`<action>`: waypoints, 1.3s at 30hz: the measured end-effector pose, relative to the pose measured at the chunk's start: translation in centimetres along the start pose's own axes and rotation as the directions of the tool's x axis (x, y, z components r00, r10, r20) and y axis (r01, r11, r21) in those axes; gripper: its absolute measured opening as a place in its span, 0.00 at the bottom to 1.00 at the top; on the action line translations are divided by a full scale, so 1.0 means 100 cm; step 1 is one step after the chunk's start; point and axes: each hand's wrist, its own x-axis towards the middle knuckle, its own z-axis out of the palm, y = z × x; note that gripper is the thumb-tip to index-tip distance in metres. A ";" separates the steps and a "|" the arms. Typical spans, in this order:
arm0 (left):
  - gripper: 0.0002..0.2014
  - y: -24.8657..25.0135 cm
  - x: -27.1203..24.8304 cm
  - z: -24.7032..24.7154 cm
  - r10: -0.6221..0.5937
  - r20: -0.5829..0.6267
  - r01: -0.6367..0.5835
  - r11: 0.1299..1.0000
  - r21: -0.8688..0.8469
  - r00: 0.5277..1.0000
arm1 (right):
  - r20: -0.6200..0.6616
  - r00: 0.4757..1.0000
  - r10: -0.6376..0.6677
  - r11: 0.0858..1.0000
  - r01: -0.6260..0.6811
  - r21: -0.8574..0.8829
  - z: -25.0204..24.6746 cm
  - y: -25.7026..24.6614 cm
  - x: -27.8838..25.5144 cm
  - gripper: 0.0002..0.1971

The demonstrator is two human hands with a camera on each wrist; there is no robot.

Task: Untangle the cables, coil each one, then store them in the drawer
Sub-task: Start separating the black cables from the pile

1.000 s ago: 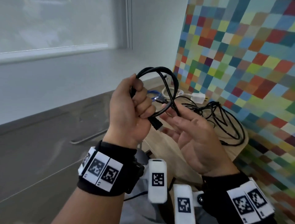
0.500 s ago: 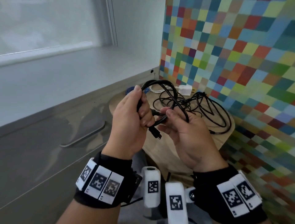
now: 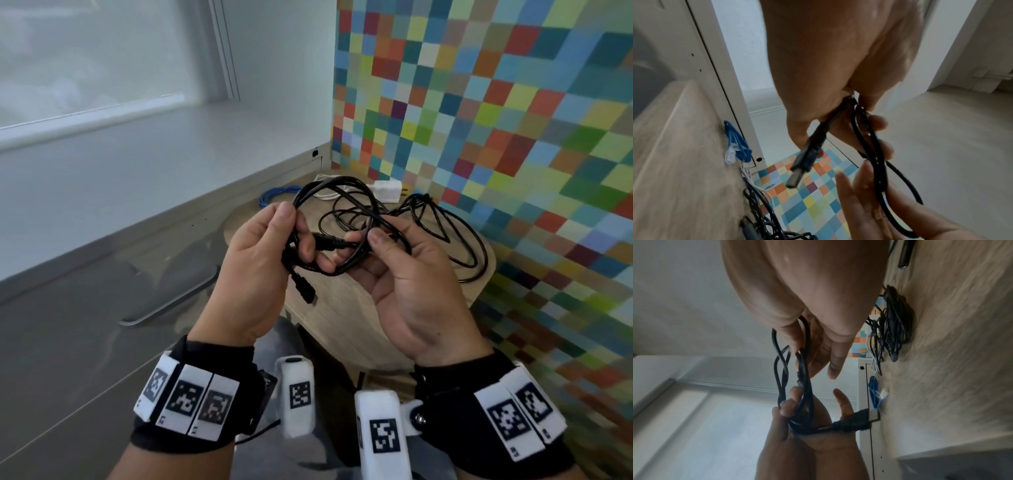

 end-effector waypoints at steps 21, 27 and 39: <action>0.17 -0.002 -0.006 0.022 -0.067 -0.141 0.012 0.933 -0.360 0.988 | -0.006 0.997 -0.075 0.861 0.062 -0.506 -0.009 0.010 -0.002 0.34; 0.18 0.015 0.000 0.010 0.012 -0.411 -0.176 0.915 -0.363 0.912 | 0.178 0.963 0.200 0.745 -0.032 -0.667 -0.012 -0.021 -0.009 0.25; 0.19 0.018 -0.006 0.018 -0.031 -0.372 -0.162 0.865 -0.475 0.928 | 0.073 0.997 -0.015 0.588 0.067 -0.806 -0.014 0.013 -0.007 0.07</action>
